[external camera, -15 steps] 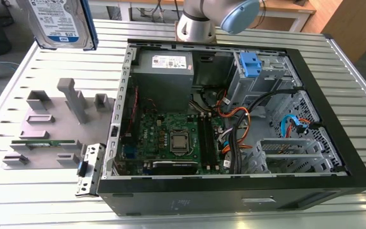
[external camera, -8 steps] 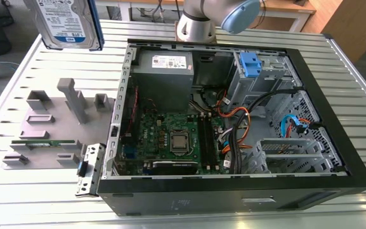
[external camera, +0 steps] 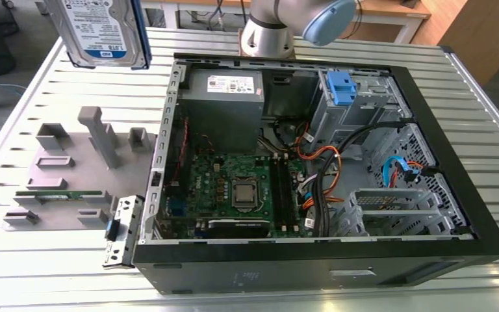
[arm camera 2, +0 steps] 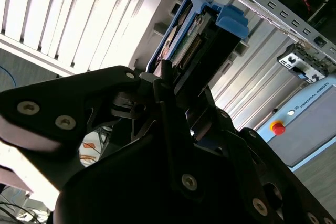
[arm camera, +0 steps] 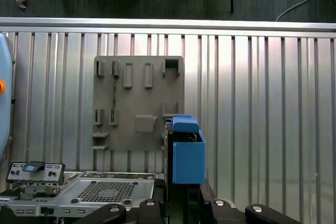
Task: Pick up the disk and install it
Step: 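Pick up the disk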
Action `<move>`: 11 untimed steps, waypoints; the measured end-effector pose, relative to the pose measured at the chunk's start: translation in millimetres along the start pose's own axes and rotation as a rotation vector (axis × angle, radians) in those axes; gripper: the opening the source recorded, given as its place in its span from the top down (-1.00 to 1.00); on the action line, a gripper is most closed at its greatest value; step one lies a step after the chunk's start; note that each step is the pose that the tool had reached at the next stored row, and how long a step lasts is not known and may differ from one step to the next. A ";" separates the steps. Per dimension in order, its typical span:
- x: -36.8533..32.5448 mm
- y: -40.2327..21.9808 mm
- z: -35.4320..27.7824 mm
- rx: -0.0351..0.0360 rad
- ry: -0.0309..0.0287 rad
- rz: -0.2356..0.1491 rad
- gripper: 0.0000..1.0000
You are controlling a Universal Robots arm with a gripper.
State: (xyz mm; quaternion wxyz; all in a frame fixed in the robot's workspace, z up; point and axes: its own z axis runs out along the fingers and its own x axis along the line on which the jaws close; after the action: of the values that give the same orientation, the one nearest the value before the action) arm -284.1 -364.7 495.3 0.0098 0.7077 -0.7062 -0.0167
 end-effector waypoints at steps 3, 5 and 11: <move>0.0 -5.2 -0.2 0.0000 0.0000 0.000 0.31; 0.1 -8.8 -0.3 0.0001 -0.0001 0.000 0.31; 0.0 -19.7 -0.7 0.0000 0.0000 0.000 0.31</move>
State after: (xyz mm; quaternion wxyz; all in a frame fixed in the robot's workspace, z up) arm -264.3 -364.7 495.3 0.0098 0.7077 -0.7062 -0.0166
